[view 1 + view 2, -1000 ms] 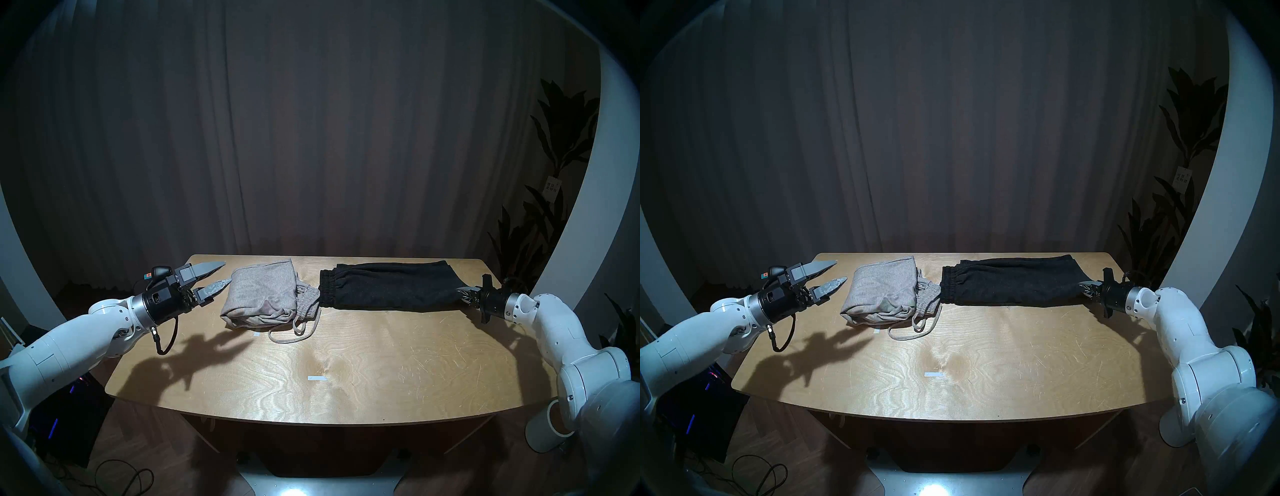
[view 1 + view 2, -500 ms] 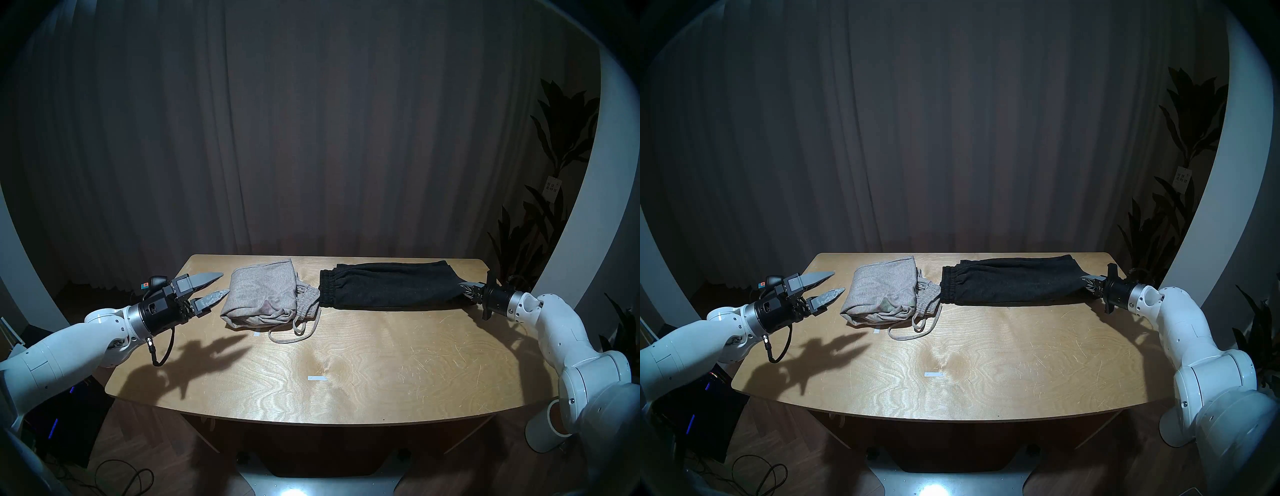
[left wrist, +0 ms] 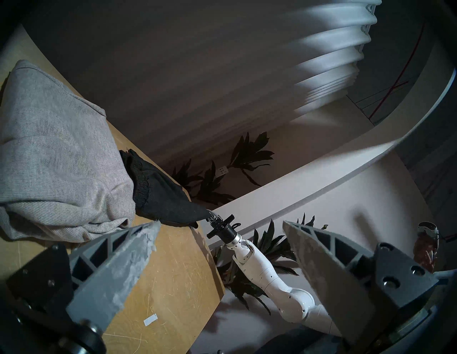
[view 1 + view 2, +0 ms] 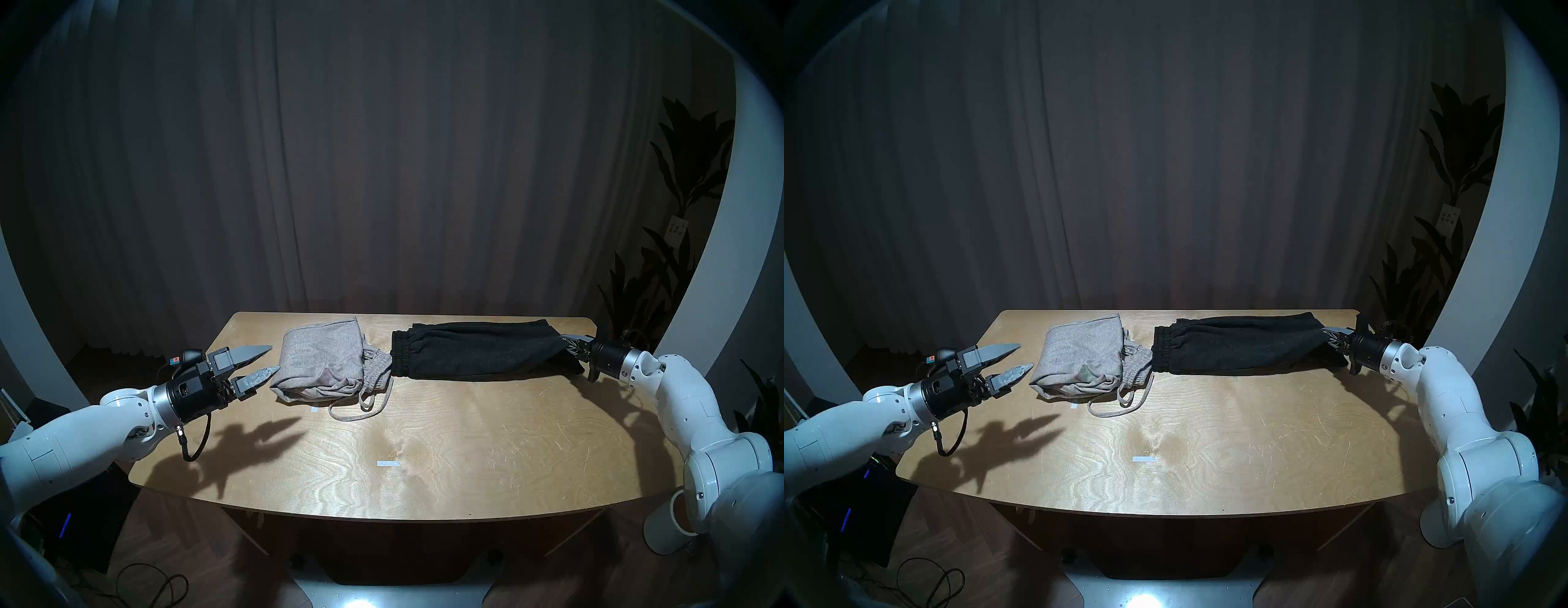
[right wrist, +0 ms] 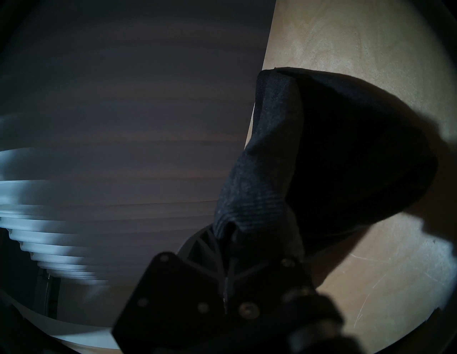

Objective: Fold pants twice and stack them

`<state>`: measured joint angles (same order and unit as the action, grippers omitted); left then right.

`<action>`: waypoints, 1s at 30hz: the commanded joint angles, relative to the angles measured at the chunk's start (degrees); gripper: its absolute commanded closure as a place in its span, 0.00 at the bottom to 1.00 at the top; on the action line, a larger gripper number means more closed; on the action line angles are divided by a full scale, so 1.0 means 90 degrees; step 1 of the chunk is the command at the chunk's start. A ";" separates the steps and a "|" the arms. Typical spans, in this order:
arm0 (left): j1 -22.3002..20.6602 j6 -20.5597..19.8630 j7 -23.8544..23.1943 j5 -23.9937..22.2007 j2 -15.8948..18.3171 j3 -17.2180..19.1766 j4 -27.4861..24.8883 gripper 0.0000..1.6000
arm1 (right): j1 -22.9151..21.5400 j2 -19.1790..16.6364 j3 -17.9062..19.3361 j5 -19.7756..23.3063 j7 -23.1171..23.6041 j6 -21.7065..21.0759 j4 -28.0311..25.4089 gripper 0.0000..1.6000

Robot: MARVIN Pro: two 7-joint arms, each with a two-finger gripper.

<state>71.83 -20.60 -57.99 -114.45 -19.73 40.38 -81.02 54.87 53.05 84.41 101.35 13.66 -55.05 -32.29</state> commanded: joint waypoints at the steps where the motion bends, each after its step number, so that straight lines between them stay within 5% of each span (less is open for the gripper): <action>1: 0.0023 0.0081 -0.0077 -0.0090 0.0154 0.0076 -0.0187 0.00 | 0.0228 -0.0021 0.0100 0.0127 0.0069 0.0006 -0.0175 0.00; 30: 0.0123 0.0330 -0.0022 -0.0305 0.0365 0.0071 -0.0614 0.00 | 0.1029 -0.0010 0.1031 0.0837 0.0356 0.0373 -0.0043 0.00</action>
<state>73.31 -18.01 -57.86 -116.75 -17.09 40.37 -85.70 62.78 53.18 91.36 106.92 15.58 -52.84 -32.53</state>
